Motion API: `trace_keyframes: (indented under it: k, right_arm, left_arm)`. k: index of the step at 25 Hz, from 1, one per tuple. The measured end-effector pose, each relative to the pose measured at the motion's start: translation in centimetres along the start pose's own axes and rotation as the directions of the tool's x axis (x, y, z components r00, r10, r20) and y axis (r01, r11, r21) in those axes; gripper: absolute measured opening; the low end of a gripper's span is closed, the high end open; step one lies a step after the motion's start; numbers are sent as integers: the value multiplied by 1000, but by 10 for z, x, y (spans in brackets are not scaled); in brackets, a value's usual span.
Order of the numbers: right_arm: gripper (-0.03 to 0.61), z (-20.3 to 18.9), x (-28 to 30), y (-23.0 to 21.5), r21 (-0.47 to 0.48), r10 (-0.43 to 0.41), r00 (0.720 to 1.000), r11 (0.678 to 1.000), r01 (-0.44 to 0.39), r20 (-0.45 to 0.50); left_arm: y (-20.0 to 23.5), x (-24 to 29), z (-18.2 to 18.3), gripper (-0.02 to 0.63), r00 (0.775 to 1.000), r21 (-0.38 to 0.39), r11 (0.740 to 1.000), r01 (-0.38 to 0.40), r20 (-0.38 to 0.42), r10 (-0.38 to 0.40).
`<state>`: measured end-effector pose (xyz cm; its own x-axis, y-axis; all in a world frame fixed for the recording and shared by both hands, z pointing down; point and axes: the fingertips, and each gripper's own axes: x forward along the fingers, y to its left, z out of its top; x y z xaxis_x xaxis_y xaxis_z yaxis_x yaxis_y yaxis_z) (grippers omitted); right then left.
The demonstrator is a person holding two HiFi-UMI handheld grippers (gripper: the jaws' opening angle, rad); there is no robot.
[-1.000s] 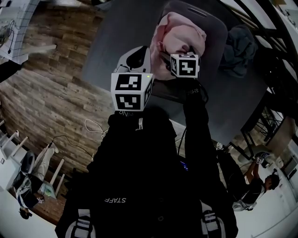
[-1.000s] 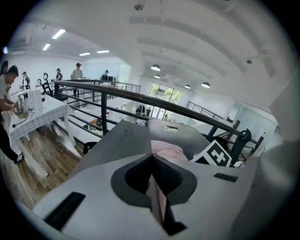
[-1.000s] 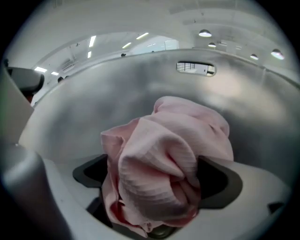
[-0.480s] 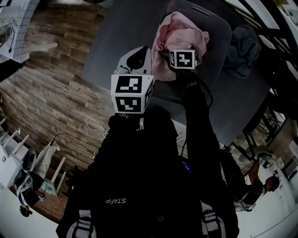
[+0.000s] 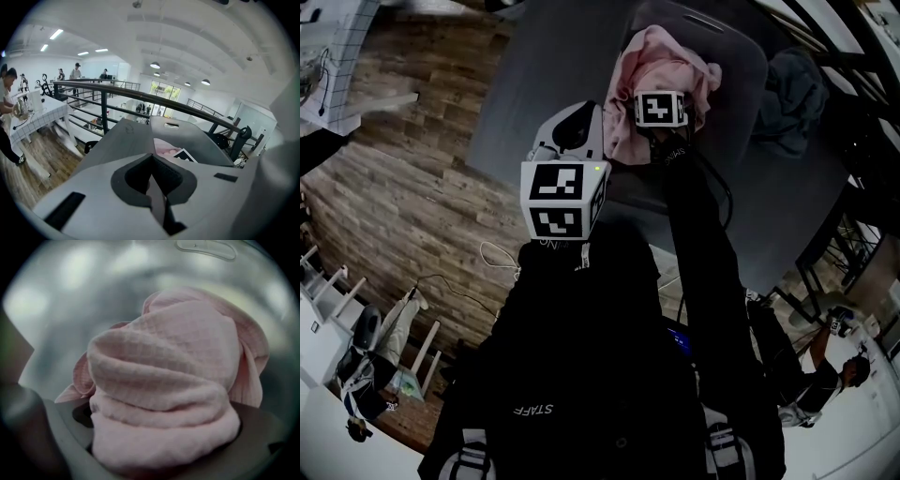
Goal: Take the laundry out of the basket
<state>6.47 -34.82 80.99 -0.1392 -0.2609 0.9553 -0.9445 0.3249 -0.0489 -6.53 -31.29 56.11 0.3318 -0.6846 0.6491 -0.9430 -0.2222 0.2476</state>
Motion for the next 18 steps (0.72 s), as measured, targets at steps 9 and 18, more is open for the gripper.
trace_keyframes:
  k: [9, 18]
  right_arm:
    - [517, 2, -3, -7, -19, -51, 998, 999, 51, -20]
    - [297, 1, -40, -13, 17, -4, 1000, 1000, 4, 10]
  left_arm:
    - [8, -21, -6, 2, 1000, 5, 1000, -23, 15, 23]
    - [5, -60, -15, 2, 998, 3, 999, -43, 44, 43]
